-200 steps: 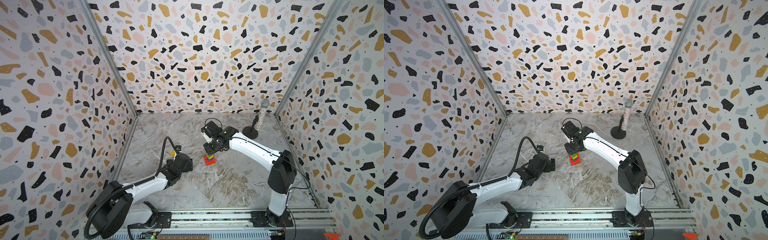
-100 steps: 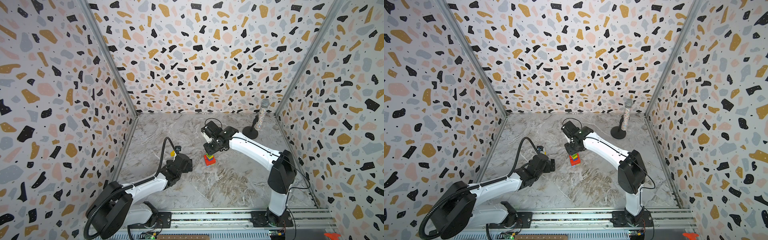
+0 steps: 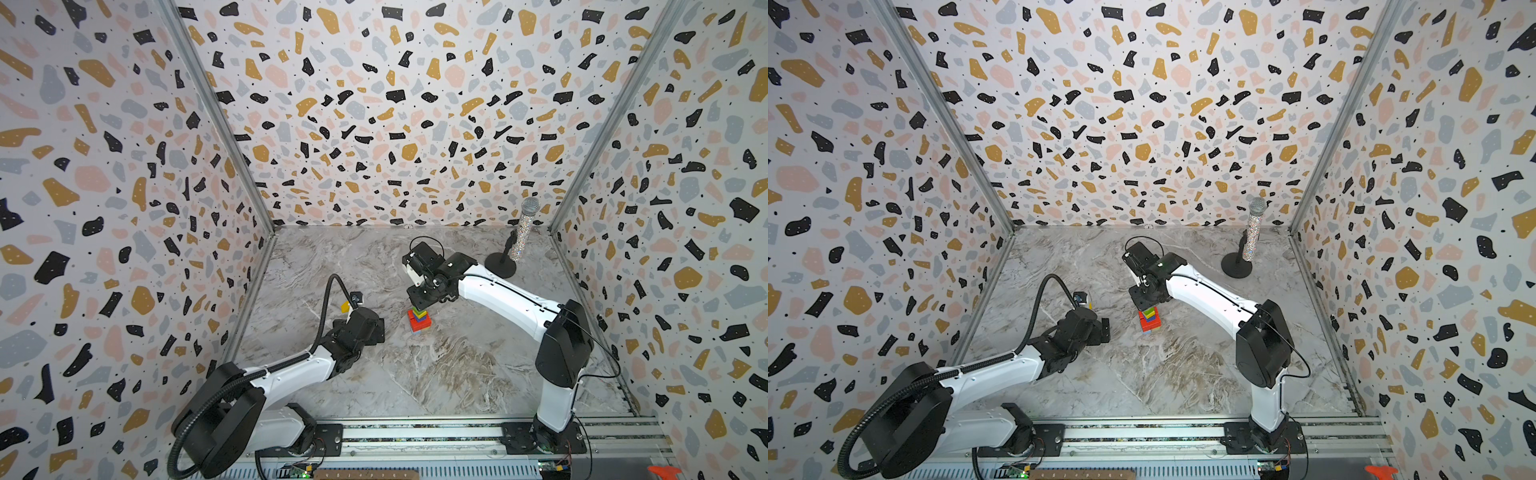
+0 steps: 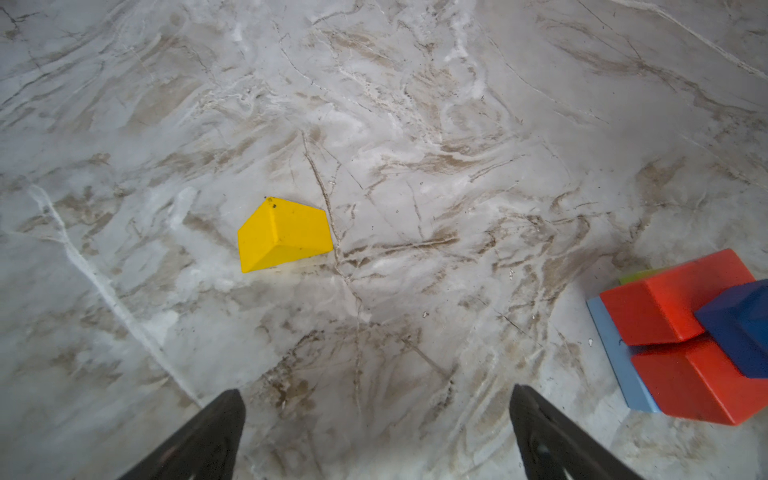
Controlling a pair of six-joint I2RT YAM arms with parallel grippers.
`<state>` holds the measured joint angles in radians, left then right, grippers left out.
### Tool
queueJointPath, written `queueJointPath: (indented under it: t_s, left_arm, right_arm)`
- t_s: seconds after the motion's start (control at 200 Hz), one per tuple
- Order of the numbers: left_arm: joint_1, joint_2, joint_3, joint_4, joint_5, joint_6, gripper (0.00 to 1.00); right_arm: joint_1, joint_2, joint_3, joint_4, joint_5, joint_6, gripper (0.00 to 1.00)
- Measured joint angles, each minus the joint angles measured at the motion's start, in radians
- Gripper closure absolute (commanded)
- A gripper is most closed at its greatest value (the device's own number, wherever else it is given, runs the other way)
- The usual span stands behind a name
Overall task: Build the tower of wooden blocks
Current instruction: 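Open and raise the right gripper while the left gripper nears the yellow block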
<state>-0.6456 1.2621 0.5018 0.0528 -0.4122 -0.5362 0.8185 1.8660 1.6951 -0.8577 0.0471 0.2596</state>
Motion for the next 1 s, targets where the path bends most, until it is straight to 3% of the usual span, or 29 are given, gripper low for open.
queueJointPath:
  t_s: [0.23, 0.471, 0.576, 0.711, 0.746, 0.886, 1.001]
  left_arm:
    - [0.053, -0.072, 0.000, -0.047, -0.023, -0.007, 0.00]
    - [0.117, -0.190, 0.074, -0.181, -0.031, -0.027, 0.05]
    - [0.129, -0.190, 0.156, -0.246, -0.048, -0.031, 0.08]
    - [0.177, -0.151, 0.243, -0.303, -0.046, -0.032, 0.13]
    - [0.199, -0.134, 0.256, -0.313, -0.038, -0.032, 0.14]
    - [0.299, -0.061, 0.270, -0.323, 0.045, -0.029, 0.24]
    - [0.351, -0.012, 0.270, -0.321, 0.095, -0.030, 0.30]
  right_arm:
    - [0.000, -0.049, 0.000, 0.026, 0.014, -0.009, 0.47]
    - [-0.006, -0.278, -0.071, 0.119, 0.029, -0.023, 0.37]
    - [-0.027, -0.417, -0.170, 0.190, 0.023, -0.024, 0.21]
    - [-0.126, -0.582, -0.354, 0.293, -0.059, -0.015, 0.11]
    - [-0.163, -0.618, -0.404, 0.316, -0.083, -0.009, 0.00]
    - [-0.294, -0.711, -0.594, 0.409, -0.201, 0.030, 0.01]
    - [-0.339, -0.747, -0.720, 0.478, -0.277, 0.069, 0.01]
